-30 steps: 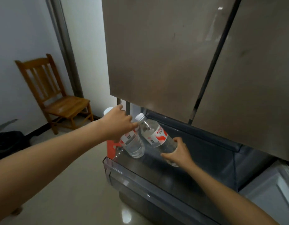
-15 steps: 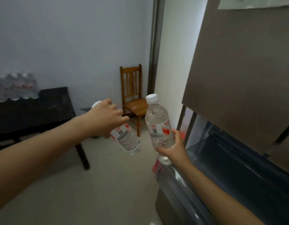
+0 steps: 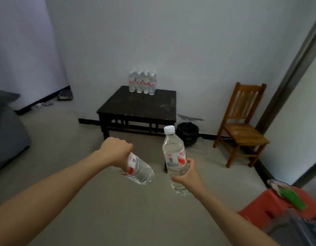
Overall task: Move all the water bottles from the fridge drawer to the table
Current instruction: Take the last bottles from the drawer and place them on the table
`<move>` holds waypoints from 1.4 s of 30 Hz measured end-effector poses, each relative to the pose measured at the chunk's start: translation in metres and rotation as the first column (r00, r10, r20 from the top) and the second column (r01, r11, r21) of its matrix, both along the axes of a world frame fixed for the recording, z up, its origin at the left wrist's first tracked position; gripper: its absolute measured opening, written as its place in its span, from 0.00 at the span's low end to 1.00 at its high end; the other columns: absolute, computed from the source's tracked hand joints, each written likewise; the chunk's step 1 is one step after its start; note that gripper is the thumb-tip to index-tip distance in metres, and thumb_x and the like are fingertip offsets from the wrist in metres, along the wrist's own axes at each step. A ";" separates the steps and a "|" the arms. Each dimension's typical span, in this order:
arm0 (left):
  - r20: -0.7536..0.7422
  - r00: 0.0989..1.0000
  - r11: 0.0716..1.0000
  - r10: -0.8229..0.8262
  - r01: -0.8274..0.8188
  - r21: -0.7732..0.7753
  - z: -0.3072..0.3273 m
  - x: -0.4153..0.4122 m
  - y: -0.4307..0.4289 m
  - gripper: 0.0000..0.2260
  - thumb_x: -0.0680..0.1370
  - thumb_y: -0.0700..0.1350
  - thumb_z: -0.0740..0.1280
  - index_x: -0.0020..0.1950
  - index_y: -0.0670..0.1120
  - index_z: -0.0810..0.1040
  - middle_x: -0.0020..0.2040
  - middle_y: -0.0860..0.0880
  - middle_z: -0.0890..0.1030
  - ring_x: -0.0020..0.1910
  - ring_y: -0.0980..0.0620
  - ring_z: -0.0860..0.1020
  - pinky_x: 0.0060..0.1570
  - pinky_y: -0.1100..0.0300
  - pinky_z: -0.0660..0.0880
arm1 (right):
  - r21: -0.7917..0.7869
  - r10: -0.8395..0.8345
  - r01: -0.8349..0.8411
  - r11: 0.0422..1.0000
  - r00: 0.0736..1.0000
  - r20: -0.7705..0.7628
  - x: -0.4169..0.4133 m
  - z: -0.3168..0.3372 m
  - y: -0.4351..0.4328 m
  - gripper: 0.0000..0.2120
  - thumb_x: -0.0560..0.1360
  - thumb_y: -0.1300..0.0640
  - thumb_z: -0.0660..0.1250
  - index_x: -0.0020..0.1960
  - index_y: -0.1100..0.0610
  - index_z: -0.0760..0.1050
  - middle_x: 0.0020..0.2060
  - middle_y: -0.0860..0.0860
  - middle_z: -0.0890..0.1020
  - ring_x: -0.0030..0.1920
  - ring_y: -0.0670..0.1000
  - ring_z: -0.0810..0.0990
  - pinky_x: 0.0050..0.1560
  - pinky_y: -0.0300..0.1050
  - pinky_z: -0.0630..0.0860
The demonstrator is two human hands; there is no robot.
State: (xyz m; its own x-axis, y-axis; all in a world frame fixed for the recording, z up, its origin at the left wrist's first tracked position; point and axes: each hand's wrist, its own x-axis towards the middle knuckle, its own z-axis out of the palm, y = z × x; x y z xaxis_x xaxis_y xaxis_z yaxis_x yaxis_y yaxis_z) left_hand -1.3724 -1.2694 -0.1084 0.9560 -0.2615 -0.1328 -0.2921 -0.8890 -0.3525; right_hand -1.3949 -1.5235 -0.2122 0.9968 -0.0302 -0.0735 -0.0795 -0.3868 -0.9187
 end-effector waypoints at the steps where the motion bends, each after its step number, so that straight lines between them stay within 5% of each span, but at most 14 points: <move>1: -0.037 0.995 0.995 0.095 -0.096 -0.034 -0.005 -0.005 0.032 0.23 0.59 0.65 0.68 0.46 0.52 0.69 0.37 0.55 0.75 0.35 0.53 0.73 0.28 0.62 0.61 | -0.012 0.048 -0.048 0.999 0.999 -0.009 0.005 -0.003 0.031 0.34 0.62 0.60 0.78 0.59 0.51 0.61 0.47 0.46 0.77 0.47 0.45 0.79 0.49 0.42 0.78; 10: -0.042 0.914 0.879 0.404 -0.401 -0.258 -0.054 -0.039 0.215 0.23 0.61 0.69 0.65 0.42 0.52 0.69 0.38 0.55 0.77 0.36 0.53 0.75 0.29 0.61 0.64 | -0.071 0.241 -0.244 0.967 0.970 -0.039 0.025 -0.022 0.224 0.34 0.63 0.60 0.77 0.60 0.51 0.60 0.45 0.43 0.74 0.39 0.40 0.77 0.29 0.28 0.71; 16: -0.097 0.832 0.766 0.547 -0.544 -0.344 -0.071 -0.041 0.289 0.23 0.62 0.66 0.67 0.46 0.51 0.71 0.43 0.54 0.79 0.42 0.51 0.78 0.35 0.61 0.67 | -0.052 0.291 -0.295 0.954 0.954 -0.076 0.042 -0.032 0.309 0.33 0.64 0.62 0.76 0.60 0.52 0.59 0.43 0.42 0.74 0.39 0.41 0.77 0.32 0.29 0.71; 21: -0.159 0.752 0.642 0.640 -0.636 -0.428 -0.080 -0.020 0.335 0.22 0.60 0.67 0.67 0.41 0.53 0.69 0.39 0.55 0.78 0.38 0.53 0.76 0.30 0.63 0.64 | -0.047 0.319 -0.323 0.945 0.945 -0.078 0.083 -0.036 0.359 0.33 0.63 0.64 0.76 0.59 0.53 0.59 0.44 0.44 0.75 0.42 0.42 0.78 0.36 0.32 0.72; 26: -0.120 0.796 0.730 0.593 -0.595 -0.337 -0.083 0.033 0.372 0.23 0.61 0.68 0.67 0.42 0.51 0.69 0.40 0.54 0.78 0.37 0.52 0.74 0.29 0.61 0.63 | -0.055 0.372 -0.376 0.925 0.925 -0.069 0.147 -0.039 0.402 0.32 0.64 0.63 0.75 0.58 0.53 0.59 0.44 0.46 0.75 0.40 0.43 0.78 0.30 0.29 0.72; 30: -0.061 0.834 0.804 0.548 -0.546 -0.235 -0.077 0.092 0.401 0.24 0.62 0.66 0.67 0.47 0.49 0.75 0.40 0.52 0.80 0.35 0.50 0.74 0.29 0.62 0.63 | -0.048 0.414 -0.415 0.909 0.910 -0.030 0.214 -0.035 0.443 0.32 0.62 0.63 0.76 0.57 0.53 0.60 0.46 0.46 0.75 0.47 0.49 0.79 0.41 0.36 0.74; 42: 0.034 0.928 0.926 0.370 -0.366 -0.095 -0.059 0.223 0.509 0.25 0.65 0.64 0.68 0.53 0.49 0.71 0.50 0.50 0.81 0.46 0.46 0.79 0.38 0.57 0.69 | 0.054 0.377 -0.377 0.925 0.926 0.012 0.346 -0.028 0.542 0.36 0.62 0.65 0.76 0.62 0.55 0.61 0.53 0.50 0.75 0.53 0.52 0.77 0.56 0.50 0.75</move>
